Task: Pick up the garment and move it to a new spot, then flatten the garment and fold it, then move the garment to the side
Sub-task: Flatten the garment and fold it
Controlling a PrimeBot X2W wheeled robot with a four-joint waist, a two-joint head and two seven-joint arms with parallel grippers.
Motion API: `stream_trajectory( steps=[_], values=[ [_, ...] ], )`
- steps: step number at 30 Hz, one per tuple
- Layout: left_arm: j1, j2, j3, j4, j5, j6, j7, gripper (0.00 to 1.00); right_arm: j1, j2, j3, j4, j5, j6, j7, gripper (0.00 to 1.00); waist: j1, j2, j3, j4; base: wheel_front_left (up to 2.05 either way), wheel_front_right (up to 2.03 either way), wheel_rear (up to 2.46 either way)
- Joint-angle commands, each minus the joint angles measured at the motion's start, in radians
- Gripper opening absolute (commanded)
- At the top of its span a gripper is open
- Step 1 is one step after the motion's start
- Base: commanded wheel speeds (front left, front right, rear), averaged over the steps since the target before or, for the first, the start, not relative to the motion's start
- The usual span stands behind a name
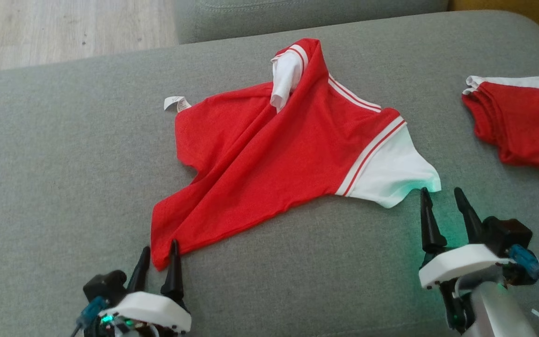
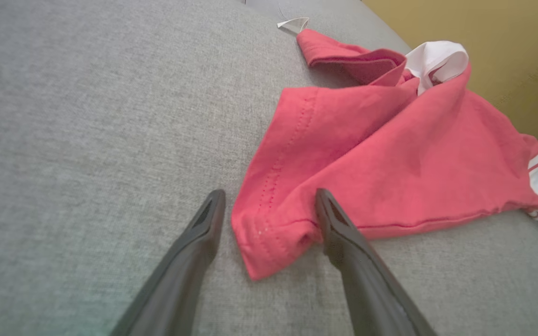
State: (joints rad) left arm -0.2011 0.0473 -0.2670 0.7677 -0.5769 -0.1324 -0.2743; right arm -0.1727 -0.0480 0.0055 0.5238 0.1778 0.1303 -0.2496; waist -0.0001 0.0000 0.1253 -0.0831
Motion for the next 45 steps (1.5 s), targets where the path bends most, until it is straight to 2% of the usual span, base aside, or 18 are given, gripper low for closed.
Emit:
stream_trajectory(
  steps=[1,9,25,30,31,32,33,34,35,36,45],
  values=[
    [0.001,0.004,-0.007,0.029,-0.032,0.002,0.013,1.0,-0.028,-0.002,0.03,-0.023,0.009,0.0,-0.012,1.0,0.0001,0.0,-0.003,-0.003,0.0,0.0,0.0],
    [-0.012,0.005,-0.134,0.071,-0.129,0.002,0.013,1.0,-0.014,-0.002,0.047,-0.009,0.022,0.0,-0.012,1.0,0.0001,0.0,-0.052,-0.019,0.0,0.0,0.0],
    [-0.107,0.053,-0.159,0.071,-0.199,0.002,0.013,1.0,-0.03,-0.002,0.077,-0.038,0.041,0.0,-0.012,1.0,0.0001,0.0,0.002,-0.04,0.0,0.0,0.0],
    [-0.105,0.059,-0.193,0.05,-0.23,0.002,0.013,1.0,-0.031,-0.002,0.082,-0.041,0.05,0.0,-0.012,1.0,0.0001,0.0,0.011,-0.038,0.0,0.0,0.0],
    [-0.102,0.062,-0.204,0.047,-0.235,0.002,0.013,0.89,-0.031,-0.002,0.081,-0.041,0.051,0.0,-0.012,1.0,0.0001,0.0,0.012,-0.037,0.0,0.0,0.0],
    [-0.098,0.064,-0.214,0.044,-0.239,0.002,0.013,0.65,-0.03,-0.002,0.08,-0.04,0.052,0.0,-0.012,1.0,0.0001,0.0,0.013,-0.034,0.0,0.0,0.0],
    [-0.095,0.066,-0.221,0.04,-0.244,0.002,0.013,0.47,-0.03,-0.002,0.08,-0.039,0.055,0.0,-0.012,1.0,0.0001,0.0,0.014,-0.032,0.0,0.0,0.0],
    [-0.091,0.069,-0.224,0.034,-0.247,0.002,0.013,0.54,-0.03,-0.002,0.079,-0.038,0.056,0.0,-0.012,1.0,0.0001,0.0,0.014,-0.03,0.0,0.0,0.0],
    [-0.085,0.069,-0.223,0.03,-0.252,0.002,0.013,0.91,-0.029,-0.002,0.078,-0.038,0.057,0.0,-0.012,1.0,0.0001,0.0,0.015,-0.026,0.0,0.0,0.0],
    [-0.078,0.07,-0.223,0.029,-0.255,0.002,0.013,1.0,-0.028,-0.002,0.076,-0.037,0.057,0.0,-0.012,1.0,0.0001,0.0,0.014,-0.023,0.0,0.0,0.0],
    [-0.063,0.076,-0.23,0.03,-0.216,0.002,0.013,1.0,-0.027,-0.002,0.074,-0.029,0.058,0.0,-0.012,1.0,0.0001,0.0,0.011,0.002,0.0,0.0,0.0]
  ],
)
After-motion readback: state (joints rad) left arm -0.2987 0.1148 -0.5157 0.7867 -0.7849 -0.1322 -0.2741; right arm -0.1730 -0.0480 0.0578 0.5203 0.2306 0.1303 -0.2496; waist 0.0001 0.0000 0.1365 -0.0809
